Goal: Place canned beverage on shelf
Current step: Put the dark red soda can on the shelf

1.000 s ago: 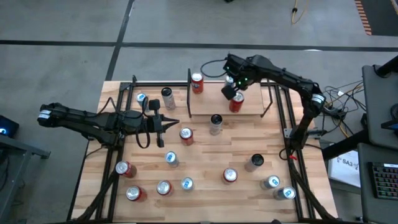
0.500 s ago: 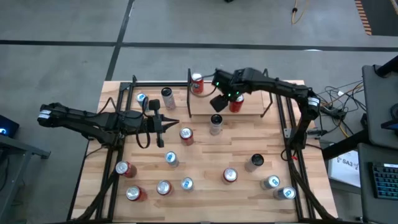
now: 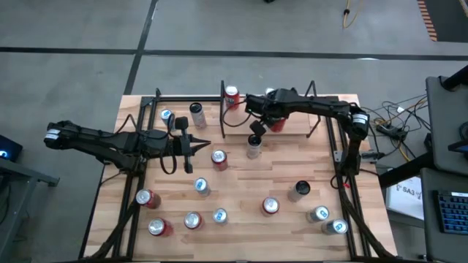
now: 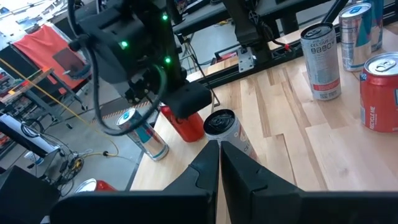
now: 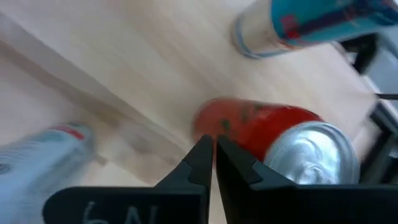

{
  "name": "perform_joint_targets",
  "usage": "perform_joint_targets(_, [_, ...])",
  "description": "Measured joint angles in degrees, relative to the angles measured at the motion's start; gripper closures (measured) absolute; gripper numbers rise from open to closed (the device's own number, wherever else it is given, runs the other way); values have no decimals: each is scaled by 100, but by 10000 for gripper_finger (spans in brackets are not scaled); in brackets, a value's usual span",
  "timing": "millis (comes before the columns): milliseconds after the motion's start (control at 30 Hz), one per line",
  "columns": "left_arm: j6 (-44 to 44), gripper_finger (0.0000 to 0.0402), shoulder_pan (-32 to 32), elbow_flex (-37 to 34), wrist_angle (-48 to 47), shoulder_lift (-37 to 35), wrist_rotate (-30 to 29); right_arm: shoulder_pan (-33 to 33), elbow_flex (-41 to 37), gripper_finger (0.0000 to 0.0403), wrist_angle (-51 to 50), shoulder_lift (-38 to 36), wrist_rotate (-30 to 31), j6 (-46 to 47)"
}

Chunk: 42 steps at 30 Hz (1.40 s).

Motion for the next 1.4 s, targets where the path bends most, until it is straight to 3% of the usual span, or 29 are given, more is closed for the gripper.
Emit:
perform_joint_targets(333, [0, 402, 1, 0, -29, -2, 0, -11, -167, 394, -455, 0, 507, 7])
perform_joint_targets(1100, [0, 402, 1, 0, -39, 0, 0, -25, -55, 394, -575, -373, 523, 68])
perform_joint_targets(1400, [0, 402, -1, 0, -37, 0, 0, -96, -52, 394, -548, -560, 1011, 59])
